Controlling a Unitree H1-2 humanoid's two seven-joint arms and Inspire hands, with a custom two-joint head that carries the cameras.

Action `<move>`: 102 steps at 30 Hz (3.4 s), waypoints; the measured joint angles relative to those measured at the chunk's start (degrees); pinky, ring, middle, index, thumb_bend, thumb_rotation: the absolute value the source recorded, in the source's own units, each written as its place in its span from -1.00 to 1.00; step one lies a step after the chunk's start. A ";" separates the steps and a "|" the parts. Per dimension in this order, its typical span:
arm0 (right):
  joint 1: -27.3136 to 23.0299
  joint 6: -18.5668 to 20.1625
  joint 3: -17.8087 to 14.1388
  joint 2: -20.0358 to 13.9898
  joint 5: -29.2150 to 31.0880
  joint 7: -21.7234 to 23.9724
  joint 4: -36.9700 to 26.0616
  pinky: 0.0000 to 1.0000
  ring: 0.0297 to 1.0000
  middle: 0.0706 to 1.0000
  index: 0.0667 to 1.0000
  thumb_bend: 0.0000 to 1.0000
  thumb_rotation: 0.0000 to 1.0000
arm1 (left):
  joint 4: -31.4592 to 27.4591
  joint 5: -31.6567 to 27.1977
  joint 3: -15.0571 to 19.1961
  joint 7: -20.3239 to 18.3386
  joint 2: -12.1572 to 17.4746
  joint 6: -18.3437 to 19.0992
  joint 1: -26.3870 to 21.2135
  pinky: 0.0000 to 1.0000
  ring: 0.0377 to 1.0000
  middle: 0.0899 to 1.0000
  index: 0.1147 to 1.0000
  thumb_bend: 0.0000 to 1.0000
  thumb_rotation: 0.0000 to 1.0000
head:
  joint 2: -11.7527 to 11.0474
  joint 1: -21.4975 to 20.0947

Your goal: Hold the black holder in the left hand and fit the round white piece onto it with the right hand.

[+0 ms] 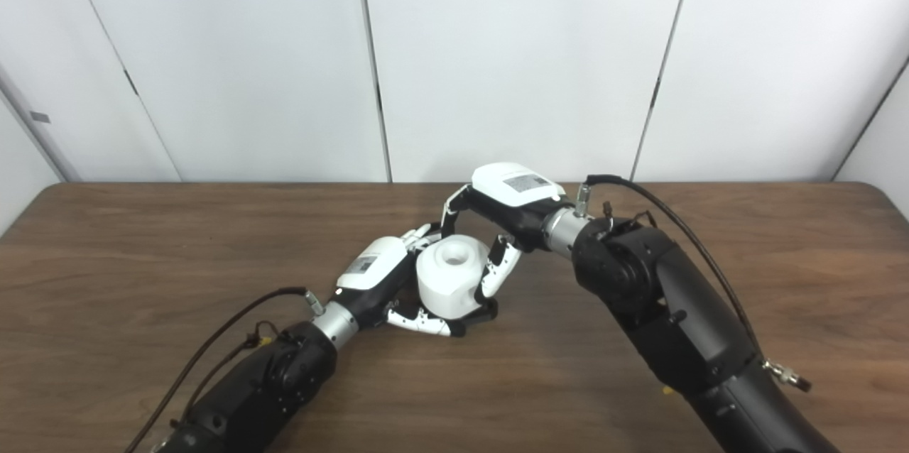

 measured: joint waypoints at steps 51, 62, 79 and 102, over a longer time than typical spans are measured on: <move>1.21 1.18 -1.04 -3.96 0.58 3.42 -4.51 0.58 0.58 0.43 -0.12 0.05 -0.74 | -0.72 -0.97 0.09 -1.21 0.17 -0.40 0.27 0.96 1.00 0.80 -0.18 0.05 -0.86 | 1.23 -0.53; 1.22 1.75 -1.22 -3.90 0.74 3.43 -4.45 0.62 0.60 0.44 -0.12 0.05 -0.73 | -0.72 -0.97 0.09 -1.22 0.17 -0.44 0.27 0.93 0.97 0.78 -0.18 0.05 -0.86 | 1.14 -0.70; 8.44 10.28 -5.44 -0.91 -8.73 -0.40 -11.53 0.62 0.54 0.42 -0.11 0.04 -0.73 | -0.71 -1.24 0.10 -1.33 0.32 -0.43 0.25 0.94 0.98 0.79 -0.18 0.05 -0.86 | 1.23 -1.23; 8.62 10.99 -7.20 2.70 -7.89 -3.96 -9.65 0.56 0.52 0.40 -0.11 0.04 -0.73 | -0.69 -1.26 0.10 -1.35 0.31 -0.37 0.18 0.91 0.97 0.78 -0.18 0.05 -0.86 | 1.32 -0.79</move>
